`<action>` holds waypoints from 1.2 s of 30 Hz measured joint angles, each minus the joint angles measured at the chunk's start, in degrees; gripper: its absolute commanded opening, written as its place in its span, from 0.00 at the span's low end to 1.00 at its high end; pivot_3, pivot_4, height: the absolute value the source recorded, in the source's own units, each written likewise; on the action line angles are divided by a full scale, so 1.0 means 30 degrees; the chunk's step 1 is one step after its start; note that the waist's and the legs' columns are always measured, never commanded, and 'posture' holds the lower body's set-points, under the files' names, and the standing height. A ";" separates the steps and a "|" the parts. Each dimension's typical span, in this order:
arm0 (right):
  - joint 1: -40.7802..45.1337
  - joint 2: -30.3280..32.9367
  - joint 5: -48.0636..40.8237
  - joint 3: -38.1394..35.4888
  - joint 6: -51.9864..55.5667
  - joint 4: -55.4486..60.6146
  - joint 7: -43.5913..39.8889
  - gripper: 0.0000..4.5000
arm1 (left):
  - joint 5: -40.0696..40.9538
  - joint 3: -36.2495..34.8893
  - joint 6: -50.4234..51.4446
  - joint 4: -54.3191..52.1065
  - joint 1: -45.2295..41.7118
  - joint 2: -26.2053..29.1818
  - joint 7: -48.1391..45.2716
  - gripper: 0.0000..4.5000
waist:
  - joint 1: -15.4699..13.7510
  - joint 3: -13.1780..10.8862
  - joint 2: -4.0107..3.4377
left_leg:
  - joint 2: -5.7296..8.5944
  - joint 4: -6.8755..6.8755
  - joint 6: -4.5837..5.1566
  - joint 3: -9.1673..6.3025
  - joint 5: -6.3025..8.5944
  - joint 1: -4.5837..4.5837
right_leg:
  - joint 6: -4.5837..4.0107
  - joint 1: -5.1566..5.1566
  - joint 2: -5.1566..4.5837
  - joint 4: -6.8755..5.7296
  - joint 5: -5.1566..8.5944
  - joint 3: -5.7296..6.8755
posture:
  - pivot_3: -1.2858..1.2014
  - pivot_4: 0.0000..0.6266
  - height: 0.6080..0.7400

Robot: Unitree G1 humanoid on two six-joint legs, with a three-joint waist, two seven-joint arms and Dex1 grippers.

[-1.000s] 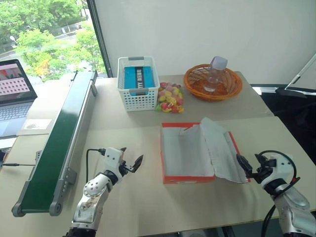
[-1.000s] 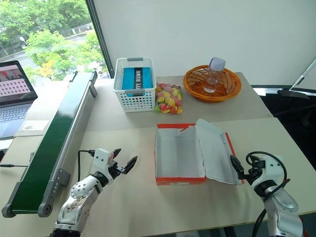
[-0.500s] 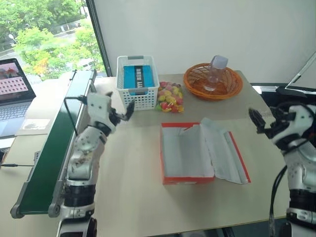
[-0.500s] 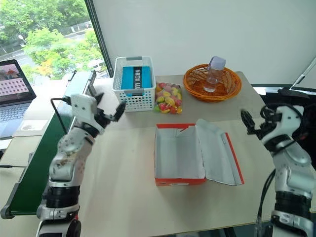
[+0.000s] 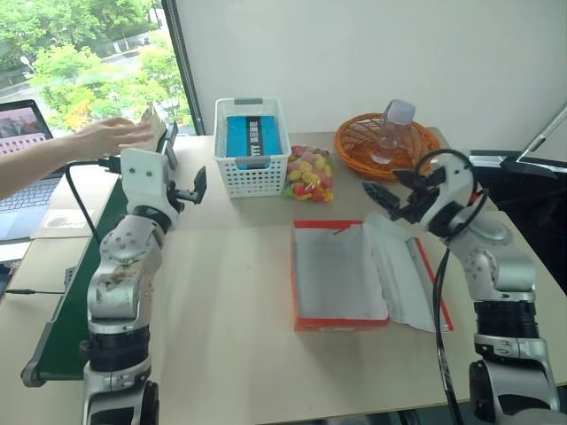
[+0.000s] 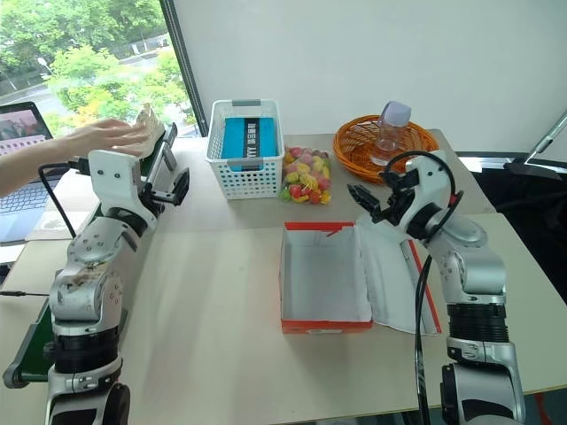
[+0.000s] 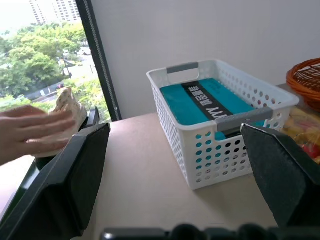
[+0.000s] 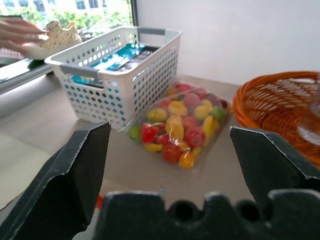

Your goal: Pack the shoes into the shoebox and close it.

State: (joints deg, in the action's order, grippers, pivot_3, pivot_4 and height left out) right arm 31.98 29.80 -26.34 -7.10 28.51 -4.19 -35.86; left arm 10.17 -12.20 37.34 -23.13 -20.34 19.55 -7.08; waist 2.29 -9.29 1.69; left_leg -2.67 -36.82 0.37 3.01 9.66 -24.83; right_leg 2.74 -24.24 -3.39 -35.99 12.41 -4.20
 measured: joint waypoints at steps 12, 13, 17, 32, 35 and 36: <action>-0.0443 -0.0958 -0.1418 0.2067 0.2649 0.2872 -0.1886 1.00 | 0.0128 -0.3561 0.1458 -0.1325 0.2432 0.0329 0.1247 1.00 | 0.0062 -0.0027 0.0050 | -0.0028 -0.0010 -0.0003 -0.0014 -0.0002 0.0000 | -0.0004 -0.0020 0.0014 -0.0018 0.0014 0.0035 | 0.52 0.24 1.00; -0.0443 -0.1144 -0.1428 0.2219 0.2774 0.2966 -0.1985 1.00 | 0.0136 -0.4196 0.1458 -0.1191 0.2429 0.0851 0.1224 1.00 | 0.0082 -0.0028 0.0055 | -0.0039 -0.0010 -0.0004 -0.0012 -0.0001 0.0001 | -0.0010 -0.0026 0.0020 -0.0019 0.0018 0.0040 | 0.52 0.24 1.00; -0.0424 -0.1579 -0.1385 0.2722 0.2807 0.2983 -0.2227 1.00 | 0.0646 -0.6701 0.1497 -0.0166 0.2405 0.2052 0.0954 1.00 | 0.0065 -0.0031 0.0060 | -0.0038 -0.0010 -0.0007 -0.0005 0.0000 0.0001 | -0.0016 -0.0027 0.0010 -0.0016 0.0016 0.0049 | 0.52 0.24 1.00; -0.0005 -0.3042 -0.0640 0.3356 0.2618 0.2714 -0.2225 1.00 | 0.1182 -0.5414 -0.1502 0.9827 -0.0109 0.7705 -0.5050 1.00 | 0.0001 -0.0058 0.0147 | -0.0062 0.0002 -0.0064 0.0028 0.0030 -0.0039 | -0.0132 -0.0086 -0.0019 -0.0015 0.0009 0.0098 | 0.52 0.24 1.00; -0.0078 -0.2967 -0.0705 0.3361 0.2889 0.3496 -0.2270 1.00 | 0.1158 -0.4664 -0.1608 1.1094 -0.0546 0.7936 -0.5843 1.00 | 0.0011 -0.0059 0.0149 | -0.0065 0.0015 -0.0055 0.0027 0.0026 -0.0075 | -0.0111 -0.0125 -0.0017 -0.0018 -0.0004 0.0099 | 0.52 0.24 1.00; -0.0180 -0.2897 -0.0795 0.3363 0.3038 0.3842 -0.2333 1.00 | 0.1161 -0.4386 -0.1609 1.1361 -0.0555 0.7940 -0.6098 1.00 | 0.0012 -0.0058 0.0149 | -0.0066 0.0022 -0.0051 0.0027 0.0023 -0.0087 | -0.0114 -0.0141 -0.0017 -0.0021 -0.0001 0.0098 | 0.52 0.24 1.00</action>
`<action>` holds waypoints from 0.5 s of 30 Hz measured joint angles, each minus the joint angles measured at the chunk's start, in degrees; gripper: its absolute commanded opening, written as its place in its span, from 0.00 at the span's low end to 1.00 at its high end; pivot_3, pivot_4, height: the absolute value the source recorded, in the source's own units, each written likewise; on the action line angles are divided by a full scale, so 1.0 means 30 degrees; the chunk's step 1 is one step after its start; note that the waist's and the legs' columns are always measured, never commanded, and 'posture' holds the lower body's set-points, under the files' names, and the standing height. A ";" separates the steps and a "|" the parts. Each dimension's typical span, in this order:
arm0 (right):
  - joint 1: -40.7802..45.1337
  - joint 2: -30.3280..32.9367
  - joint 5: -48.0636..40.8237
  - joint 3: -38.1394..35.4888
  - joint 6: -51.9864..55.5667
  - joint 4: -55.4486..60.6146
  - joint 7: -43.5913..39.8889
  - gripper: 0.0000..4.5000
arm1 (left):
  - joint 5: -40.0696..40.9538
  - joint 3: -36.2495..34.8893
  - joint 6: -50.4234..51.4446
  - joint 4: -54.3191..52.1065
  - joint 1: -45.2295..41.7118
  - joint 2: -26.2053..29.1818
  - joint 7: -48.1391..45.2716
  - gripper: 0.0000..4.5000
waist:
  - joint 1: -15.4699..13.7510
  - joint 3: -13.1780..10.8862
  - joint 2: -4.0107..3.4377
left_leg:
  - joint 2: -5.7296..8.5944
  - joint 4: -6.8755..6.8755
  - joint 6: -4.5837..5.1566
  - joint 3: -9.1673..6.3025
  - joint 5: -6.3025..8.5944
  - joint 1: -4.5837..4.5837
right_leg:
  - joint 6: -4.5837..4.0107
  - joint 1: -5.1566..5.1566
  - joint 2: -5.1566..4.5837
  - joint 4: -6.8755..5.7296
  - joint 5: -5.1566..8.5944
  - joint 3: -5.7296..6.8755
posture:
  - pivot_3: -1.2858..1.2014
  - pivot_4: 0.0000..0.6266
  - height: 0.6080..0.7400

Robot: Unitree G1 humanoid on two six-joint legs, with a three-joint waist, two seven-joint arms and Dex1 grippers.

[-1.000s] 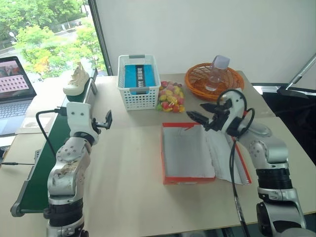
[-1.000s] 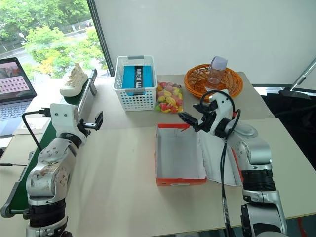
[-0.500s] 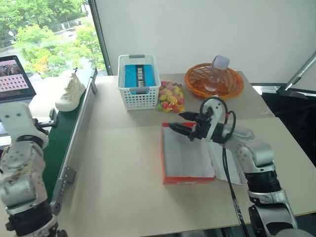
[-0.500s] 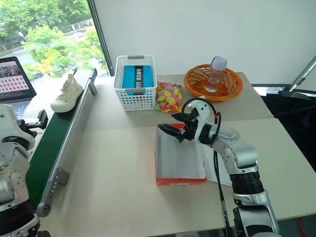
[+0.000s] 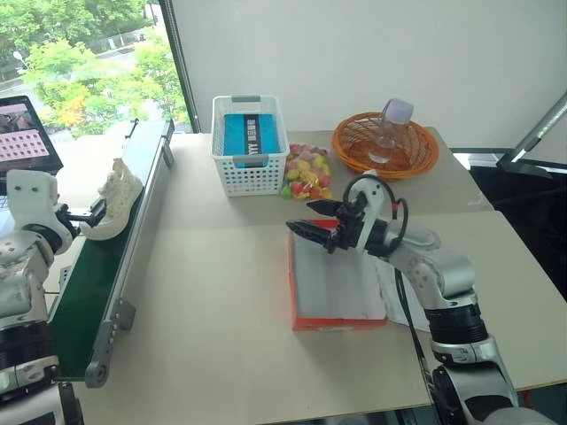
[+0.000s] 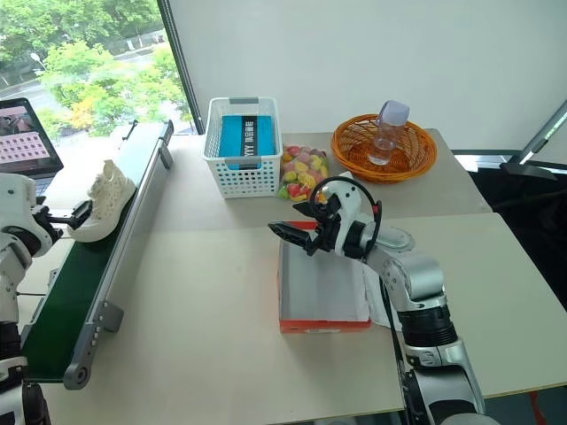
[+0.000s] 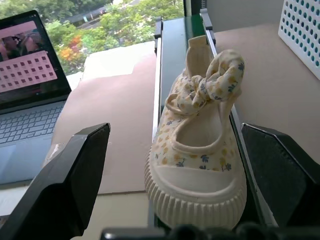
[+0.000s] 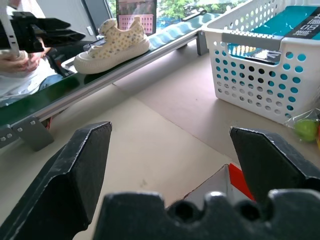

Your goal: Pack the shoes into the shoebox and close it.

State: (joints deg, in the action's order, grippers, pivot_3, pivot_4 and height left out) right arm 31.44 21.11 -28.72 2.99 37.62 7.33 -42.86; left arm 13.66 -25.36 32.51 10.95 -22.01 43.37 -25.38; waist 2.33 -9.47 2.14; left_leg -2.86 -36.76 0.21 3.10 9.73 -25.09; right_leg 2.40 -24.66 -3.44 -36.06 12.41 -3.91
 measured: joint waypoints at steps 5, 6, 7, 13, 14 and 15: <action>-0.0458 0.0456 -0.0759 0.0047 0.1180 0.1310 -0.0266 1.00 | -0.0016 0.1060 0.0060 0.0830 0.0027 0.0000 -0.0686 1.00 | -0.0014 0.0001 0.0008 | -0.0005 0.0002 0.0006 0.0007 -0.0005 -0.0084 | -0.0006 -0.0102 0.0004 -0.0022 -0.0001 -0.0003 | 0.52 0.24 1.00; -0.0518 0.0596 -0.0937 0.0047 0.1385 0.1529 -0.0265 1.00 | -0.0035 0.1187 0.0083 0.0855 0.0096 0.0000 -0.0734 1.00 | -0.0009 0.0000 0.0011 | -0.0005 0.0002 0.0006 0.0009 -0.0006 -0.0087 | -0.0006 -0.0106 0.0005 -0.0021 -0.0001 -0.0003 | 0.52 0.24 1.00; -0.0559 0.0653 -0.1041 0.0045 0.1431 0.1623 -0.0262 1.00 | -0.0044 0.1255 0.0122 0.0855 0.0158 0.0001 -0.0739 1.00 | -0.0004 0.0000 0.0011 | -0.0006 0.0002 0.0006 0.0011 -0.0005 -0.0087 | -0.0007 -0.0107 0.0005 -0.0022 -0.0001 -0.0004 | 0.52 0.24 1.00; -0.0678 0.0847 -0.1276 0.0048 0.1735 0.2074 -0.0200 1.00 | 0.0064 0.0979 0.1076 0.0627 0.0562 0.0002 -0.0552 0.59 | -0.0017 0.0002 0.0009 | -0.0005 0.0002 0.0002 0.0010 -0.0008 -0.0060 | -0.0013 -0.0097 0.0004 -0.0056 -0.0004 -0.0003 | 0.52 0.24 1.00; -0.0678 0.0891 -0.1275 0.0048 0.1747 0.2073 -0.0191 1.00 | 0.0160 0.0972 0.1195 0.0476 0.0627 -0.0005 -0.0560 0.49 | -0.0057 0.0002 0.0009 | -0.0006 0.0002 -0.0003 0.0010 -0.0011 -0.0058 | -0.0015 -0.0097 0.0004 -0.0066 -0.0006 -0.0002 | 0.52 0.24 1.00; -0.0676 0.0894 -0.1276 0.0052 0.1749 0.2074 -0.0186 1.00 | 0.0213 0.0974 0.1278 0.0350 0.0635 -0.0070 -0.0541 0.41 | -0.0092 0.0002 0.0009 | -0.0009 0.0002 -0.0011 0.0010 -0.0011 -0.0057 | -0.0020 -0.0098 0.0003 -0.0071 -0.0009 0.0002 | 0.52 0.24 1.00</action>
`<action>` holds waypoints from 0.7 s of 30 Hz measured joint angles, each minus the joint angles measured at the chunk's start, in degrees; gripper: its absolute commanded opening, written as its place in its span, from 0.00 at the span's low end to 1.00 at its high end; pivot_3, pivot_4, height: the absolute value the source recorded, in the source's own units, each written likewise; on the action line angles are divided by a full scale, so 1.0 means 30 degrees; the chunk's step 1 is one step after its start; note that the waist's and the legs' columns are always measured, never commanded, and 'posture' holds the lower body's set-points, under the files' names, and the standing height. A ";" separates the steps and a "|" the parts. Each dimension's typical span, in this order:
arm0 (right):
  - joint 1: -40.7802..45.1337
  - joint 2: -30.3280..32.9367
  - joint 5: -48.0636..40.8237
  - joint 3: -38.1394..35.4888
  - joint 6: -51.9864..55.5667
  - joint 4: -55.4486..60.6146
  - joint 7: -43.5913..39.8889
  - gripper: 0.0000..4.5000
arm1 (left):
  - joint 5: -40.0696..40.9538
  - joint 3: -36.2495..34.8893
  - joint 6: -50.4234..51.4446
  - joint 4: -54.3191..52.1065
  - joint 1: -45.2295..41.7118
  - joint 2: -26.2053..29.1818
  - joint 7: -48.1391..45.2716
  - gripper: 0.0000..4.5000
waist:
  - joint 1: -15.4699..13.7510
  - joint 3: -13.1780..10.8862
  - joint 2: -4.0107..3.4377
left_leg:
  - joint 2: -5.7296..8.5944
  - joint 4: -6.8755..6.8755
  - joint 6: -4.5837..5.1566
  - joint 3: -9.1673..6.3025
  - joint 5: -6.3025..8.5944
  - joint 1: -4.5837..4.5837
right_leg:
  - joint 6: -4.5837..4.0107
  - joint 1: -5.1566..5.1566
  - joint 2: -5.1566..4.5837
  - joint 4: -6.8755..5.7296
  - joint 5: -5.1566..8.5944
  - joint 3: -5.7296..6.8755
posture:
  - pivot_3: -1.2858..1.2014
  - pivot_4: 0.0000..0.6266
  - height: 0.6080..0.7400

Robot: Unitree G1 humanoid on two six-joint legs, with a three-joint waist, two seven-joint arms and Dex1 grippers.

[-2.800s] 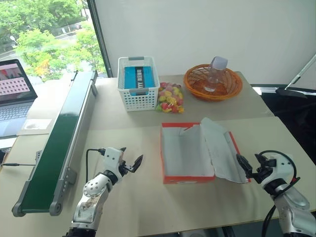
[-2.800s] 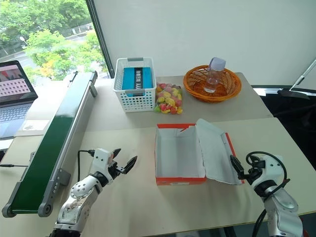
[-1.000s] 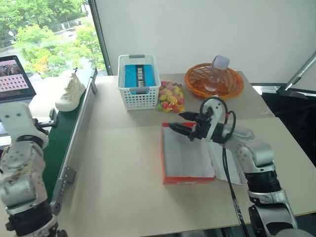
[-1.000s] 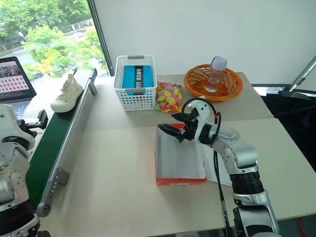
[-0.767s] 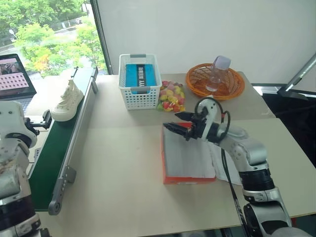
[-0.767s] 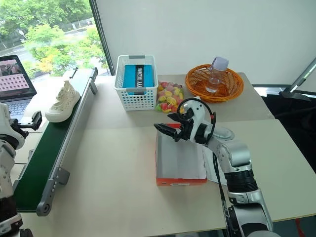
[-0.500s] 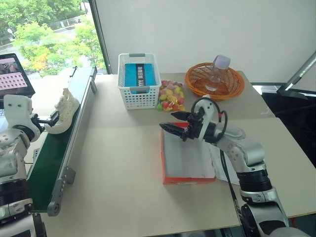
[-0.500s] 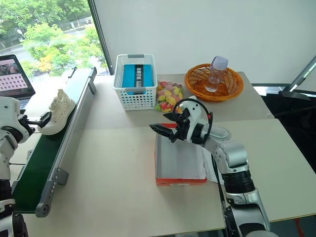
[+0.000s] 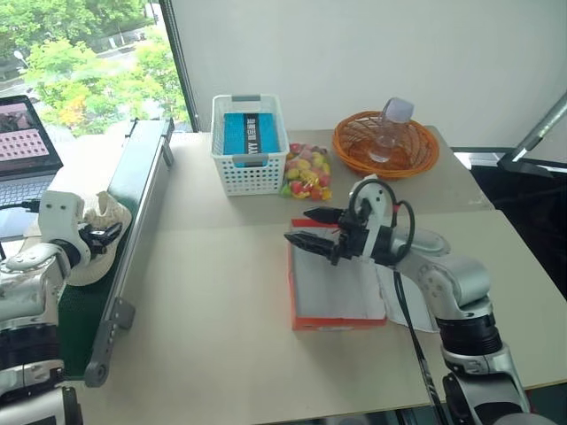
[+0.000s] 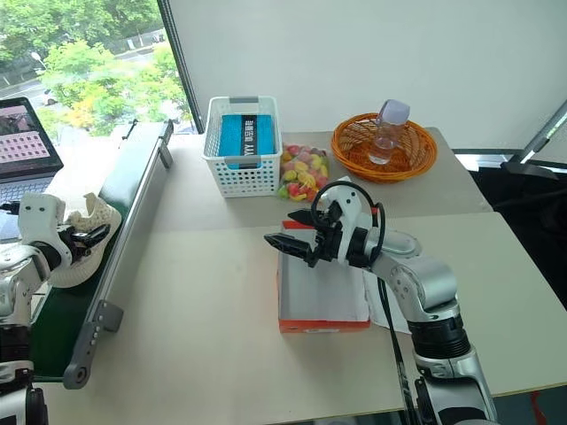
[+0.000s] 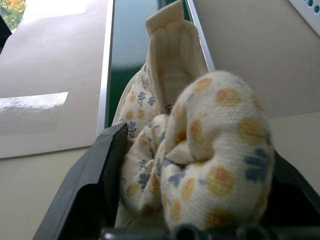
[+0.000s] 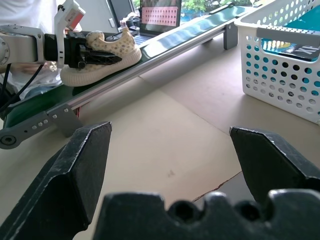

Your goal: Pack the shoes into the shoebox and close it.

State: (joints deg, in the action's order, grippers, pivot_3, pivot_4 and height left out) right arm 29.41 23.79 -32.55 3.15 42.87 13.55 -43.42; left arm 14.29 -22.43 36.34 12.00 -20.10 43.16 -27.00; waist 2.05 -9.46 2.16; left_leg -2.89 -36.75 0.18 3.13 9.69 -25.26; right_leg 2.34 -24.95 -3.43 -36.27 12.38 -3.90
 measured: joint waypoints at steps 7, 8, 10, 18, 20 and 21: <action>-0.0001 0.0077 0.0000 0.0019 0.0001 -0.0005 0.0002 1.00 | 0.0152 -0.0082 0.0077 -0.0112 -0.0375 -0.0377 0.1141 0.03 | 0.0004 0.0000 0.0002 | -0.0008 0.0000 -0.0011 -0.0004 -0.0008 0.0016 | -0.0042 -0.0001 0.0012 -0.0010 -0.0038 0.0001 | 0.52 0.24 1.00; 0.0000 0.0078 0.0000 0.0022 0.0001 -0.0005 0.0001 1.00 | 0.0134 -0.0110 0.0077 -0.0104 -0.0504 -0.0424 0.1412 0.03 | -0.0005 0.0000 0.0002 | -0.0008 0.0000 -0.0012 -0.0006 -0.0009 0.0014 | -0.0037 0.0000 0.0013 -0.0009 -0.0041 0.0003 | 0.52 0.24 1.00; 0.0002 0.0086 0.0000 0.0044 0.0001 -0.0018 -0.0005 1.00 | 0.0093 -0.0389 0.0055 -0.0092 -0.1147 -0.0653 0.2397 0.03 | -0.0053 -0.0006 0.0043 | -0.0007 -0.0002 -0.0010 -0.0008 -0.0023 0.0002 | -0.0024 -0.0001 0.0015 0.0003 -0.0044 0.0005 | 0.52 0.24 1.00; 0.1133 -0.0940 -0.1055 -0.1412 0.0861 -0.0657 0.1364 1.00 | 0.1435 0.0538 0.0234 -0.3852 -0.5712 -0.2497 0.3294 0.03 | -0.0536 -0.0012 0.0192 | 0.0020 -0.0033 -0.0009 -0.0017 -0.0030 -0.0135 | 0.0056 -0.0036 0.0002 0.0065 -0.0076 0.0006 | 0.52 0.24 1.00; 0.1890 -0.1549 -0.2027 -0.2446 0.1685 -0.0979 0.2370 1.00 | 0.2171 0.1565 0.0735 -0.5534 -0.6427 -0.3554 0.3038 0.03 | -0.0534 -0.0010 0.0194 | 0.0020 -0.0035 -0.0008 -0.0010 -0.0029 -0.0125 | 0.0058 -0.0027 0.0001 0.0067 -0.0079 -0.0001 | 0.52 0.24 1.00; 0.2151 -0.1843 -0.2503 -0.3030 0.2129 -0.1109 0.2945 1.00 | 0.2499 0.2221 0.1015 -0.6405 -0.6442 -0.4075 0.2766 0.03 | -0.0516 -0.0008 0.0194 | 0.0020 -0.0034 -0.0008 -0.0012 -0.0029 -0.0123 | 0.0058 -0.0023 0.0002 0.0063 -0.0078 -0.0002 | 0.52 0.24 1.00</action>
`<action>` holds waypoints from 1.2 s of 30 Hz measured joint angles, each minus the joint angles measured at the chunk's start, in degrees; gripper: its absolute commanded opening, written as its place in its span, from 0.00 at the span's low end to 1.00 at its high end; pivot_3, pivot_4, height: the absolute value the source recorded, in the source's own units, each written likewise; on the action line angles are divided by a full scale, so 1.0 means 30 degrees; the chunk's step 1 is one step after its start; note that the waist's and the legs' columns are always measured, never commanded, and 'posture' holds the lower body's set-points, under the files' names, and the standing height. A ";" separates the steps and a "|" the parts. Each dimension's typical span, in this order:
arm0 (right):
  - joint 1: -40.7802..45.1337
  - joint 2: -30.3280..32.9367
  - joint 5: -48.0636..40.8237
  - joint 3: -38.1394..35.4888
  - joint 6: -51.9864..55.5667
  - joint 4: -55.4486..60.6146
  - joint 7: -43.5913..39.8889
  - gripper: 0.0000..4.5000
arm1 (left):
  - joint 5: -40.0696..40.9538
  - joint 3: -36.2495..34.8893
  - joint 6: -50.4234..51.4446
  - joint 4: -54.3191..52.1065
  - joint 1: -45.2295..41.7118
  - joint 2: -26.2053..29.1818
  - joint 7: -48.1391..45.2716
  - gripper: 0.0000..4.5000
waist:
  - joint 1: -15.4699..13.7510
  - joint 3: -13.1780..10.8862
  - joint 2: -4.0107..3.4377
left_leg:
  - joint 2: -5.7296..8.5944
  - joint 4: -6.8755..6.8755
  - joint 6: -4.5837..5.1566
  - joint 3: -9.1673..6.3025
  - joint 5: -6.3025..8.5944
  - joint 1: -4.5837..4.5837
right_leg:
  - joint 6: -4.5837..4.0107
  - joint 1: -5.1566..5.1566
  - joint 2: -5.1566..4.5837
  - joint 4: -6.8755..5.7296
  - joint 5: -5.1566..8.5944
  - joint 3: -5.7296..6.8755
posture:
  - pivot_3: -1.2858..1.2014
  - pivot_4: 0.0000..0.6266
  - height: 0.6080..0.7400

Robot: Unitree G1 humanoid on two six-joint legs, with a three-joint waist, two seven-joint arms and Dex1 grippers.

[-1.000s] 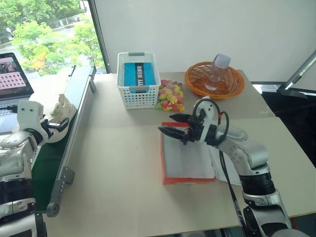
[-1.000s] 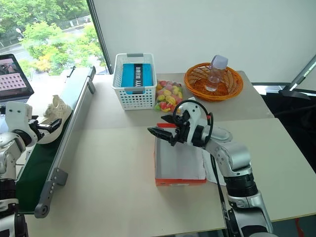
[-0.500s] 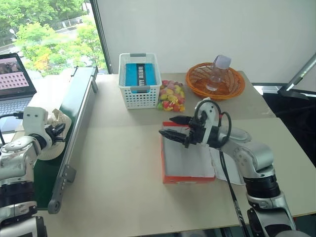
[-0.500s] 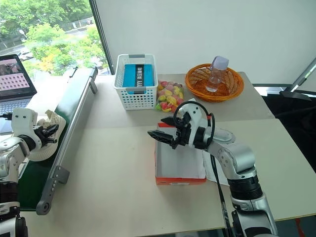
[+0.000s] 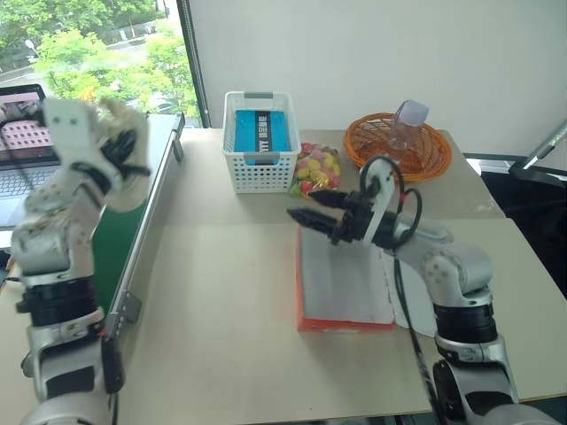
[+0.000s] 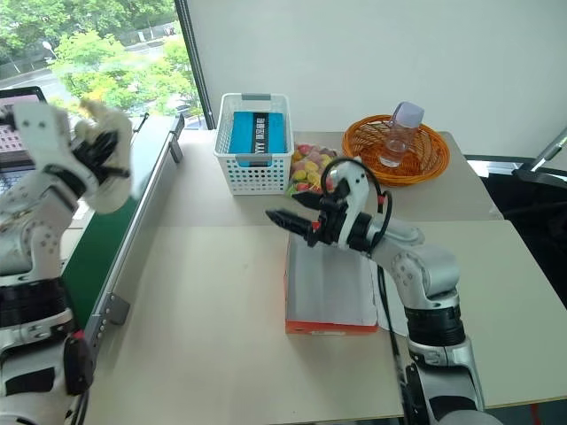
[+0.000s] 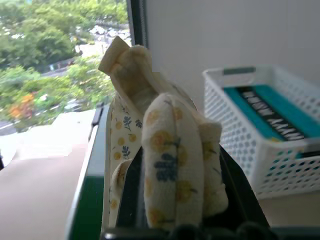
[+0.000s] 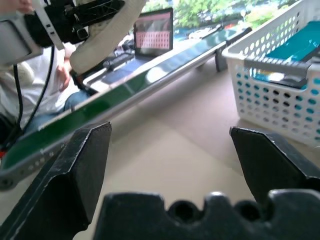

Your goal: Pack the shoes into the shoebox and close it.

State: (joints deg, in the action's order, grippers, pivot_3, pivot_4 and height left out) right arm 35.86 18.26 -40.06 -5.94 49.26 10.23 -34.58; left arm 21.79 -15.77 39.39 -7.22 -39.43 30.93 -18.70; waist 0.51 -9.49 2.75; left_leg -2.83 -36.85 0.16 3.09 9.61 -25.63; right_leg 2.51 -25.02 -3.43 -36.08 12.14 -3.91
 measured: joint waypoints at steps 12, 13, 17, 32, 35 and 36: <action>0.1285 -0.1826 -0.6584 -0.4998 0.4354 -0.1174 0.6110 1.00 | 0.1781 0.4578 0.0959 -0.1004 -0.2025 -0.3783 -0.2021 0.03 | 0.0459 -0.0002 -0.0003 | 0.0003 0.0000 0.0014 -0.0028 -0.0008 0.0004 | -0.0002 -0.0003 0.0031 -0.0013 -0.0001 -0.0024 | 0.52 0.24 1.00; 0.1272 -0.1844 -0.7037 -0.5110 0.4686 -0.1174 0.6604 1.00 | 0.1785 0.4803 0.0960 -0.1002 -0.2094 -0.3917 -0.2173 0.03 | 0.0503 -0.0002 -0.0004 | 0.0002 0.0000 0.0014 -0.0028 -0.0008 0.0004 | -0.0002 -0.0003 0.0031 -0.0013 -0.0001 -0.0024 | 0.52 0.24 1.00; 0.0995 -0.1839 -0.8408 -0.5529 0.5398 -0.1095 0.8061 1.00 | 0.1830 0.5565 0.1141 -0.1221 -0.1889 -0.4566 -0.2379 0.03 | 0.0595 -0.0002 -0.0005 | 0.0003 0.0000 0.0017 -0.0036 -0.0010 0.0003 | 0.0000 -0.0003 0.0032 -0.0015 0.0000 -0.0026 | 0.52 0.24 1.00; 0.0744 -0.1410 -1.1149 -0.6289 0.4705 -0.1211 1.0809 0.84 | 0.2599 0.6857 0.2774 -0.3316 -0.0358 -0.5715 -0.2304 0.03 | 0.0646 -0.0003 -0.0010 | 0.0009 -0.0006 0.0034 -0.0048 -0.0020 0.0004 | 0.0006 0.0000 0.0036 -0.0017 0.0004 -0.0030 | 0.52 0.24 1.00; 0.0783 -0.1407 -1.1133 -0.6176 0.4473 -0.1595 1.0885 0.60 | 0.2597 0.6835 0.2773 -0.3316 -0.0443 -0.5754 -0.2312 0.03 | 0.0639 -0.0003 -0.0010 | 0.0010 -0.0007 0.0034 -0.0048 -0.0020 0.0003 | 0.0006 0.0002 0.0036 -0.0014 0.0004 -0.0030 | 0.52 0.24 1.00; 0.0783 -0.1401 -1.1132 -0.6148 0.4371 -0.1711 1.0885 0.53 | 0.2590 0.6814 0.2772 -0.3315 -0.0477 -0.5752 -0.2319 0.03 | 0.0639 -0.0004 -0.0010 | 0.0010 -0.0007 0.0034 -0.0049 -0.0020 0.0003 | 0.0006 0.0001 0.0036 -0.0015 0.0004 -0.0029 | 0.52 0.24 1.00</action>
State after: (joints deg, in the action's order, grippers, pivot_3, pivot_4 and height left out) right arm 38.21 14.05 -73.46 -24.39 62.37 5.09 -1.93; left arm 29.56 4.67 47.70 -17.16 -40.86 13.68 -25.66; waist 2.42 -9.50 2.72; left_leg -2.80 -36.87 0.26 2.94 9.55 -25.62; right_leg 2.53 -25.02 -3.32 -36.13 12.15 -3.99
